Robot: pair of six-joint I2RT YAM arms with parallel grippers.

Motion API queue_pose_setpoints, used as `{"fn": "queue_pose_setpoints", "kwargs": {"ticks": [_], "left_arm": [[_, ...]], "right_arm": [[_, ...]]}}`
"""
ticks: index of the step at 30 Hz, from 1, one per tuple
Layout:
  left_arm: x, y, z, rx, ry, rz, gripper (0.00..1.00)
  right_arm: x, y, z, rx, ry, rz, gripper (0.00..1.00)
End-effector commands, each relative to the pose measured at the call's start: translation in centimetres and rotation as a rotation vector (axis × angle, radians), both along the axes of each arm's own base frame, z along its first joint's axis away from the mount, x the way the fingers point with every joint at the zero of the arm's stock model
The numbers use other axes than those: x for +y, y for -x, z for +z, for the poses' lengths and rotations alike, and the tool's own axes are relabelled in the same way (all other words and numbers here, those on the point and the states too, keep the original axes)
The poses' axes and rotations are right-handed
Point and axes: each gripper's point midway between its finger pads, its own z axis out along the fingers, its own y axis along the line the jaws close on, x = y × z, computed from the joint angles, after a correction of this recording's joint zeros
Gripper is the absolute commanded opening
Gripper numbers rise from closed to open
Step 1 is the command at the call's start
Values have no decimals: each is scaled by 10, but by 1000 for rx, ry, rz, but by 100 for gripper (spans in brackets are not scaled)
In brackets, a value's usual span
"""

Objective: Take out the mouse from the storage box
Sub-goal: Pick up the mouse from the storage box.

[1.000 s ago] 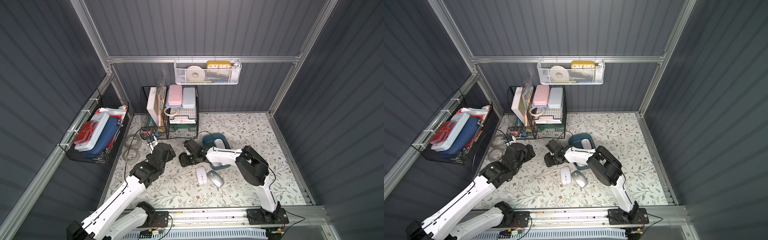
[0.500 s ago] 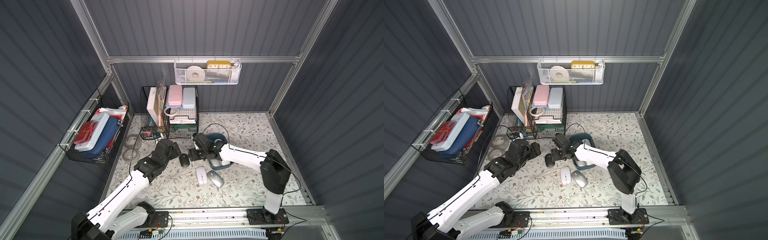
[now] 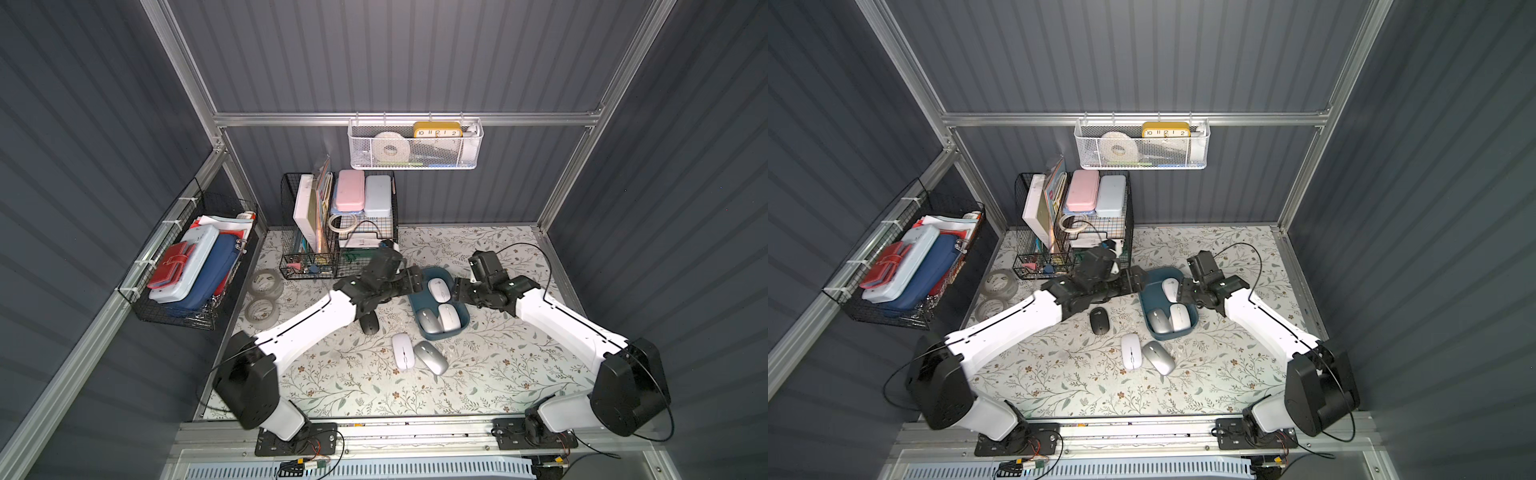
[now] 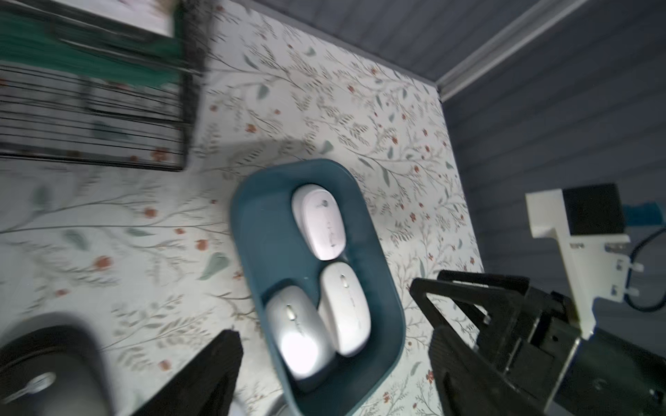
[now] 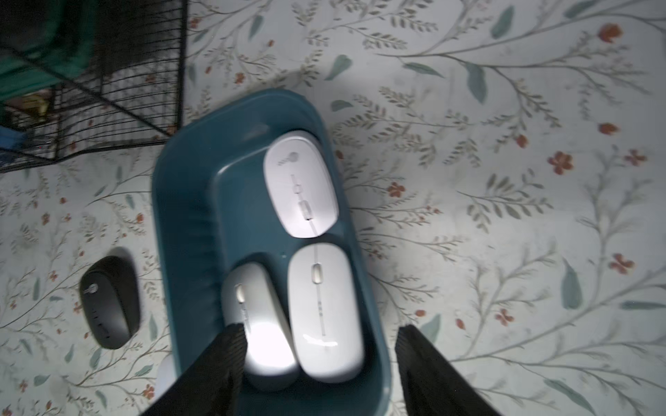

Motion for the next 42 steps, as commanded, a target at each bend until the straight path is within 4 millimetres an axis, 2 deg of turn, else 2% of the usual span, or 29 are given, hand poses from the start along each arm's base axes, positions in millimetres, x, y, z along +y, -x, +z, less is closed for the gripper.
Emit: {"fn": "queue_pose_setpoints", "kwargs": {"ticks": [1, 4, 5, 10, 12, 16, 22, 29, 36, 38, 42], "left_arm": [[-36, 3, -17, 98, 70, -85, 85], [-55, -3, -39, 148, 53, -101, 83], [-61, -8, -38, 148, 58, -102, 83], [-74, -16, -84, 231, 24, -94, 81], [-79, -22, -94, 229, 33, -92, 80], [-72, -34, -123, 246, -18, -37, 79], [-74, -45, -151, 282, -25, -26, 75], [-76, -53, -168, 305, -41, -17, 68], [-85, -56, -181, 325, 1, -37, 63], [-89, -56, -180, 322, 33, -54, 62], [-100, -54, -163, 280, 132, -103, 59]], "right_arm": [[-21, 8, -16, 75, -30, -38, 71], [-26, 13, -29, 114, -95, -47, 71], [-25, 13, -30, 109, -108, -40, 71], [-13, 14, -36, 91, -178, -5, 71], [-8, 15, -38, 112, -197, 11, 71], [-5, 14, -41, 113, -221, 10, 71], [9, 11, -35, 94, -280, 46, 71], [19, 10, -39, 105, -285, 64, 71], [25, 9, -53, 135, -283, 52, 70], [25, 9, -56, 140, -288, 49, 70], [28, 10, -60, 151, -305, 45, 68]]}}
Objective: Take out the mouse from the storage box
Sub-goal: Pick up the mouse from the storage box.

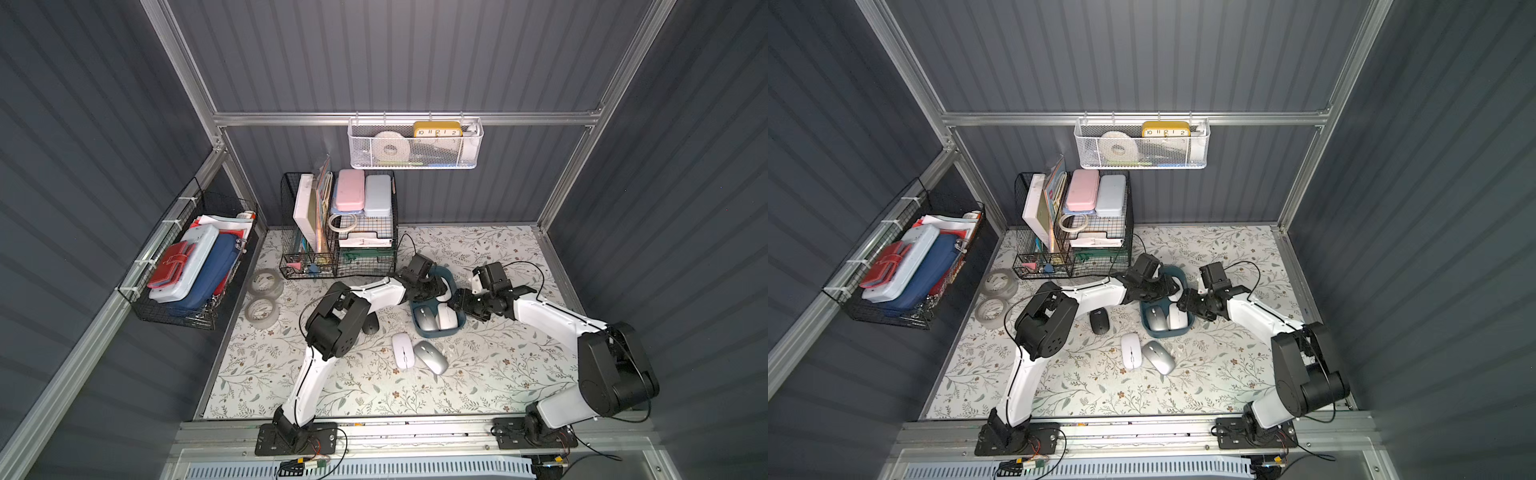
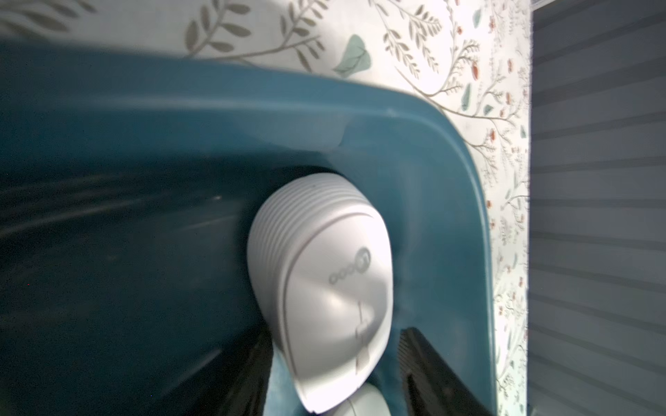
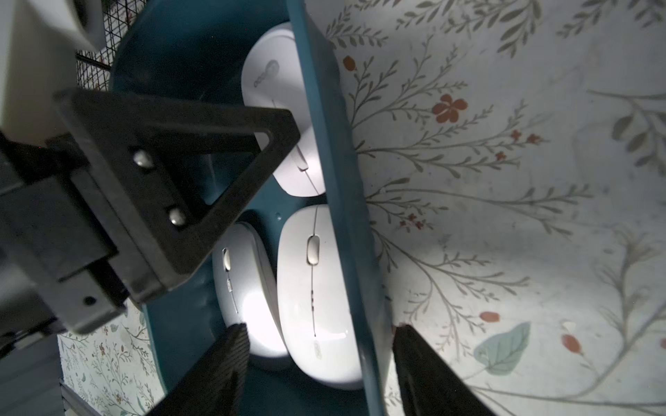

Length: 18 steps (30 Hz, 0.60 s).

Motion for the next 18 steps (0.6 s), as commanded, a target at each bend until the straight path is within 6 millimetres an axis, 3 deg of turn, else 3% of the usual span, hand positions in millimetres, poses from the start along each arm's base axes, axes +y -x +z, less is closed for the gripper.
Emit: {"fn": "queue_pose_setpoints", "kwargs": {"ticks": [1, 8, 18], "left_arm": [[-11, 6, 1, 0, 95, -44, 58], [-14, 8, 28, -78, 185, -62, 56], [-9, 7, 38, -102, 180, -34, 51]], "right_arm": [[5, -1, -3, 0, -27, -2, 68], [4, -1, -8, 8, -22, -5, 68], [5, 1, -12, 18, -28, -7, 67]]}}
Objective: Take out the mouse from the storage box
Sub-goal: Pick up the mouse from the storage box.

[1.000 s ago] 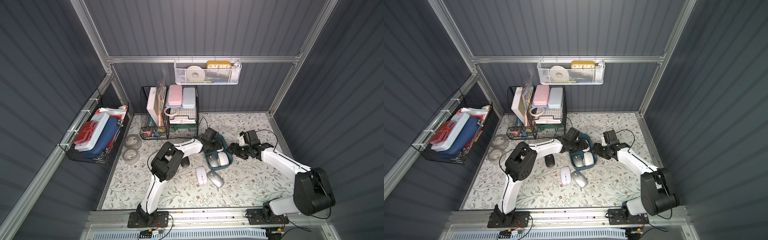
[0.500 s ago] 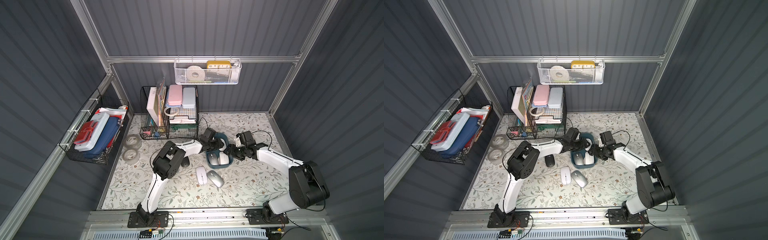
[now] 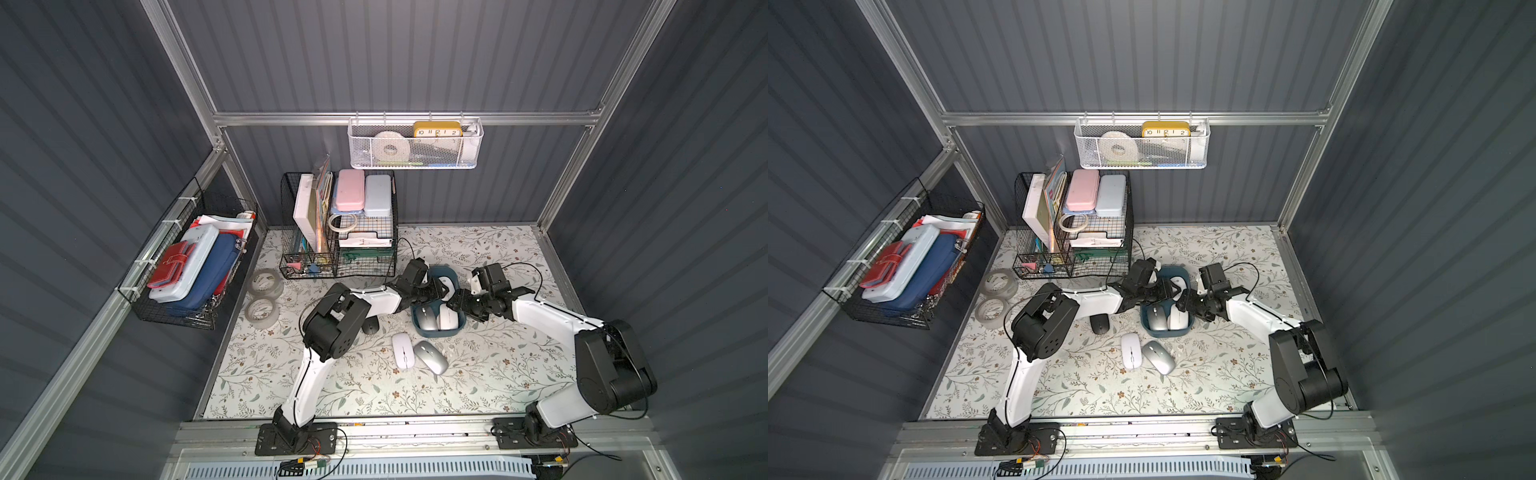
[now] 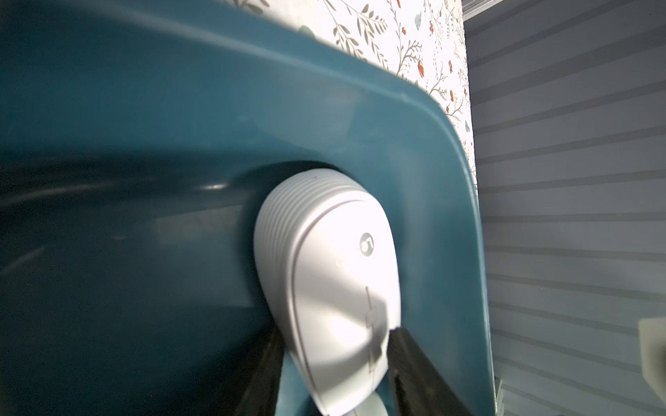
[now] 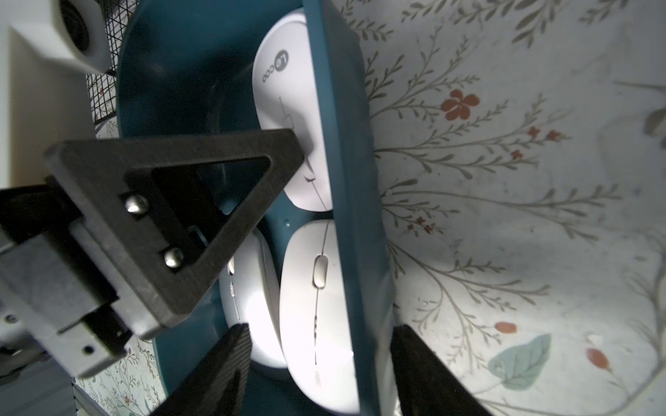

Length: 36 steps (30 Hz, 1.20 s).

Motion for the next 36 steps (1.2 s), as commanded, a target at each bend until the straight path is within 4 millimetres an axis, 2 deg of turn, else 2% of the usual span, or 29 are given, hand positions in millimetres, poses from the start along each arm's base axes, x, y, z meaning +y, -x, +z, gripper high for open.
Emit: {"fn": "queue_pose_setpoints", "kwargs": {"ticks": [1, 6, 11, 14, 20, 22, 27, 36], "left_arm": [[-2, -4, 34, -58, 44, 20, 51], [3, -12, 32, -60, -36, 41, 60], [3, -17, 18, -23, -150, 25, 64], [10, -20, 6, 8, -235, 34, 64], [23, -17, -3, 9, -444, 35, 65], [25, -16, -1, -8, -481, 34, 67], [13, -11, -2, -30, -504, -15, 70], [0, -11, -10, -38, -535, -25, 73]], "right_arm": [[2, 2, -6, 10, -7, 3, 67], [2, 2, -7, 11, -4, 2, 67], [0, 3, -8, 13, 6, 3, 67], [-1, 3, -4, 0, 10, -2, 67], [-4, 3, 20, -72, -1, -11, 67], [-12, 0, 30, -118, 26, -45, 67], [-22, 0, 52, -195, 39, -83, 68], [-33, 7, 64, -242, 57, -120, 69]]}}
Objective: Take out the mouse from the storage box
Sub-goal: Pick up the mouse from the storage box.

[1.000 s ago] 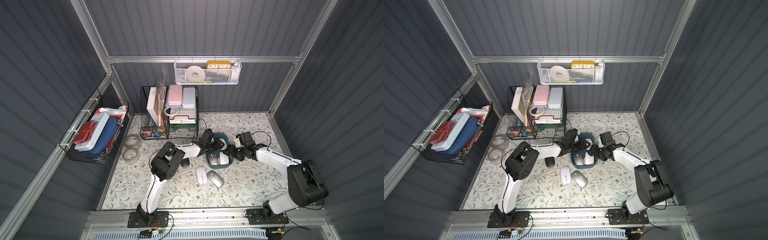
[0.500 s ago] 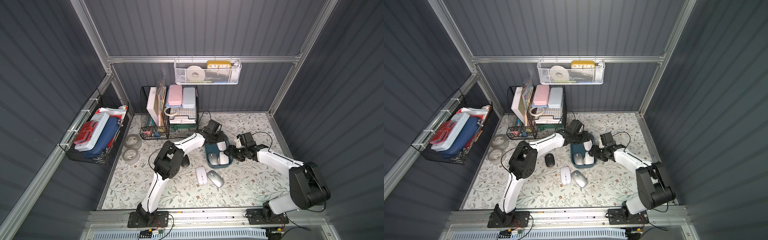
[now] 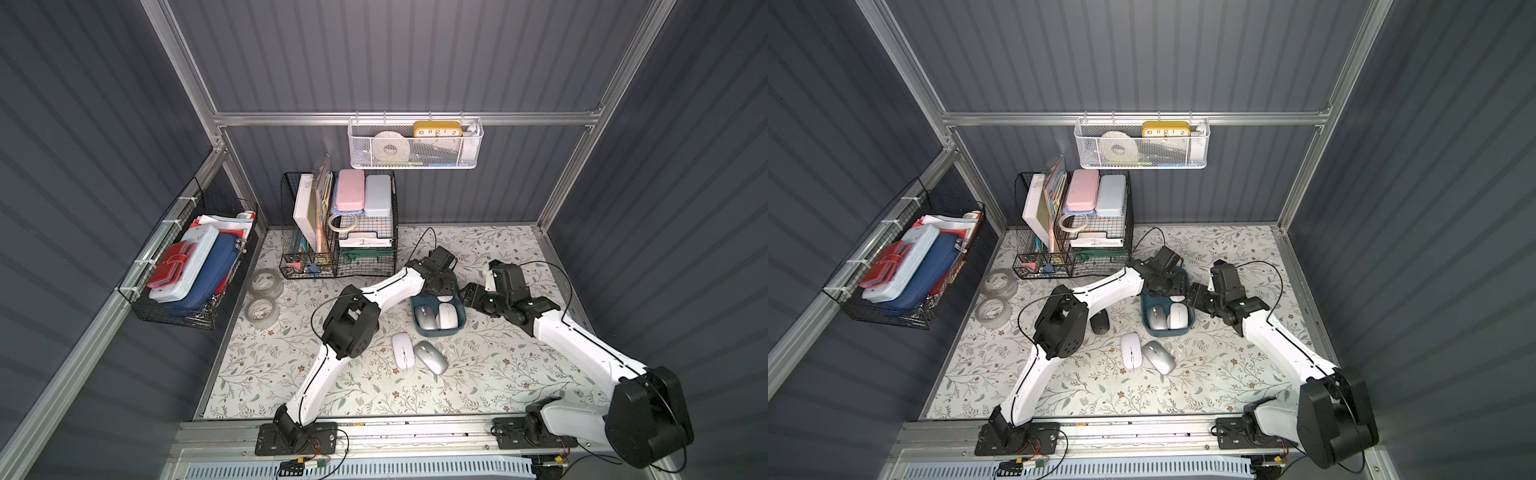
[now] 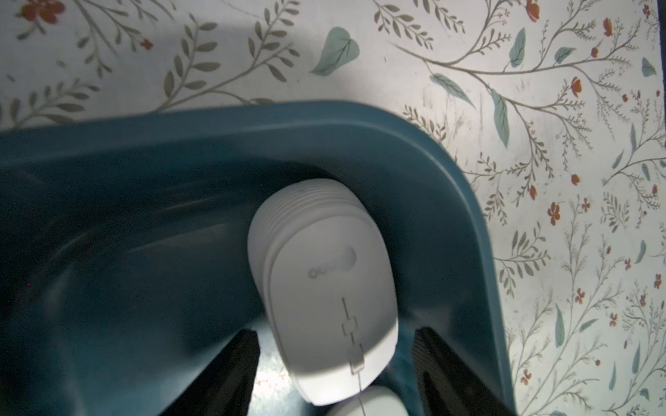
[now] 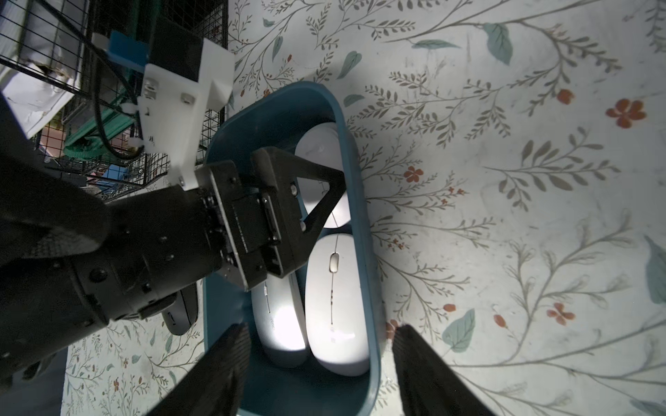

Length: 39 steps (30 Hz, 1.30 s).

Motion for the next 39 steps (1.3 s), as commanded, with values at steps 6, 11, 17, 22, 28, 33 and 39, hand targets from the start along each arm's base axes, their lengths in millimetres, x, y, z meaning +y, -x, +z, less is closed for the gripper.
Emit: {"fn": "queue_pose_setpoints", "kwargs": {"ticks": [6, 11, 17, 22, 28, 33, 39], "left_arm": [[3, -2, -19, -14, -116, -9, 75], [13, -6, -31, -5, -199, 14, 75], [33, -6, -20, -49, -255, 45, 72], [45, 0, -7, -79, -262, 43, 72], [38, -2, -8, -82, -258, 7, 78], [27, -5, -10, -92, -245, -50, 87], [22, -9, -19, -87, -281, -89, 87]], "right_arm": [[-9, 7, 14, -73, -25, -58, 69], [-9, 10, 15, -84, -39, -65, 70], [-9, 10, 9, -69, -34, -60, 70], [-7, 7, 4, -53, -33, -55, 70], [-2, 6, 1, -39, -50, -42, 70], [-2, 8, -2, -33, -49, -41, 70], [-5, 9, -4, -30, -38, -48, 70]]}}
